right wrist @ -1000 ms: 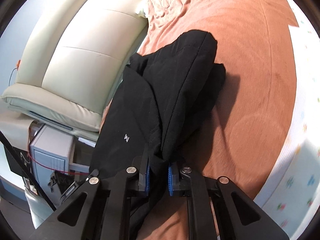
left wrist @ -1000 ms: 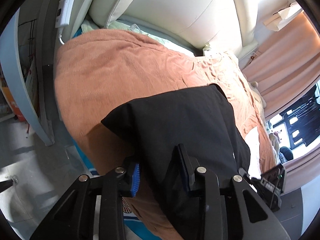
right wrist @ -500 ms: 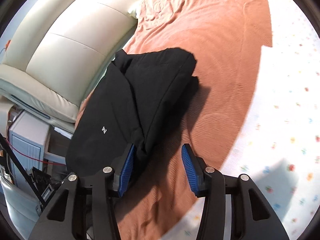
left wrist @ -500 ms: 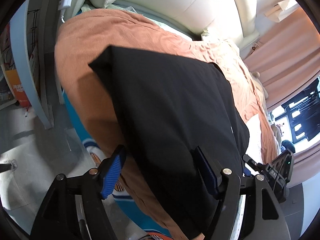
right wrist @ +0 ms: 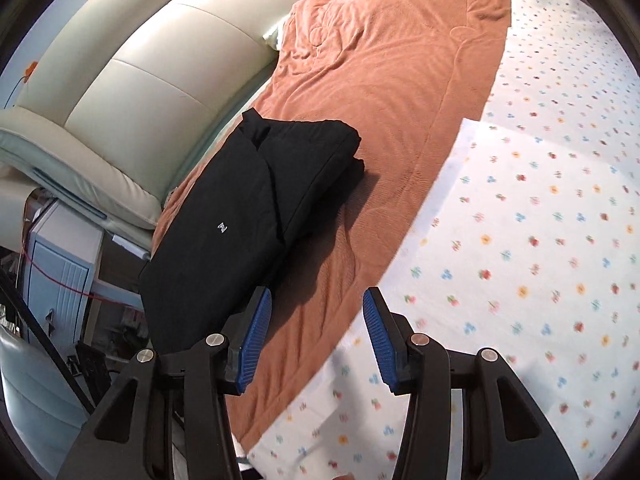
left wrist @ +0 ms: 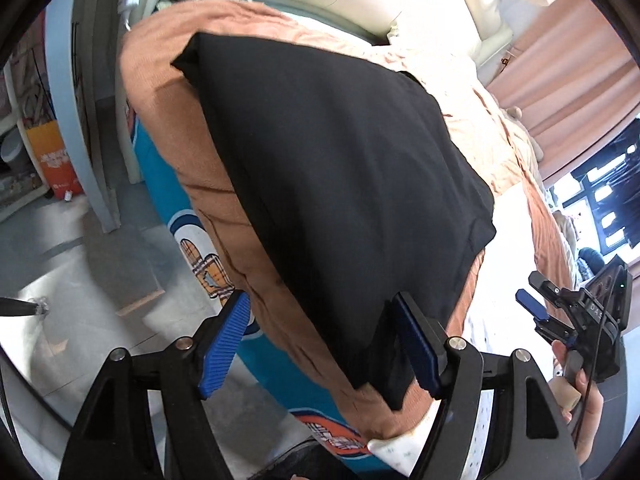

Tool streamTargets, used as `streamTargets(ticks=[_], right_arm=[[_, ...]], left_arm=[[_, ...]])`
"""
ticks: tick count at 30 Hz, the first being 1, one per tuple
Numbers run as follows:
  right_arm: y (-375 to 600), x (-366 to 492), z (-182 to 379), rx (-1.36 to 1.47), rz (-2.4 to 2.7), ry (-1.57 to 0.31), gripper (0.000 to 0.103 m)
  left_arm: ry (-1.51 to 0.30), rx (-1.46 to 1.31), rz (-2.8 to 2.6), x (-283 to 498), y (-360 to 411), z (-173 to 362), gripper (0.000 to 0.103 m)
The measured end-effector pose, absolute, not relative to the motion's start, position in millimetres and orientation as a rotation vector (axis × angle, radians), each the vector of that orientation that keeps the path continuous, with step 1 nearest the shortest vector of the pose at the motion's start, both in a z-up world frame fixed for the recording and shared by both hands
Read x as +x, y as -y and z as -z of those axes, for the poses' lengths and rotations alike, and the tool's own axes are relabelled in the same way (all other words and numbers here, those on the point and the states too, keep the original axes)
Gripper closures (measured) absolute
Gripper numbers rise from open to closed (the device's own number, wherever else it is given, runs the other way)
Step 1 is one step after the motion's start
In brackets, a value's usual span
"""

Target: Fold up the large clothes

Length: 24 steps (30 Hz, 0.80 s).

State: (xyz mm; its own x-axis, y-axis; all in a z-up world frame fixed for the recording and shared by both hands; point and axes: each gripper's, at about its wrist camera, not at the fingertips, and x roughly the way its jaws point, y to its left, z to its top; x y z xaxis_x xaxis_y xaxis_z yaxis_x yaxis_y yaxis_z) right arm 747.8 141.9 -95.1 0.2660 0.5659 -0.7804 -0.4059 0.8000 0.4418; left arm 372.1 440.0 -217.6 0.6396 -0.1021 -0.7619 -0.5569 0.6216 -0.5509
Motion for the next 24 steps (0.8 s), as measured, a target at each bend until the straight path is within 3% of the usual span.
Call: streamTargets(ticks=[5,8,9,11,16,24], right_arm=[[-115.2,733.2,70.9,0.167,-0.643,-1.089,0.025],[-100.3,722.5,57.1,0.163,-0.636,-1.065,0.023],[-93.6,718.3,50.7,0.162,-0.631,-1.055,0.023],[-83.8,709.6,41.7,0.155,-0.629,-1.037,0.017],[-59.9,679.8,14.9,0.127,-0.608,-0.965,0.000],[-13.9,625.4,-18.4,0.089,-0.559,-0.846,0.000]], left_arm=[[-0.821,-0.828,-0.301,361.4,-423.4,183.1,0.030],[-0.800,-0.788,-0.296,358.0,-411.5,161.8,0.025],[-0.792,-0.775,-0.298,356.9,-408.1,155.5,0.013],[-0.761,-0.744,-0.288,354.9,-398.2,139.4,0.000],[-0.725,-0.670,-0.258,350.3,-373.2,106.9,0.000],[-0.657,-0.559,-0.186,334.7,-327.5,60.7,0.000]])
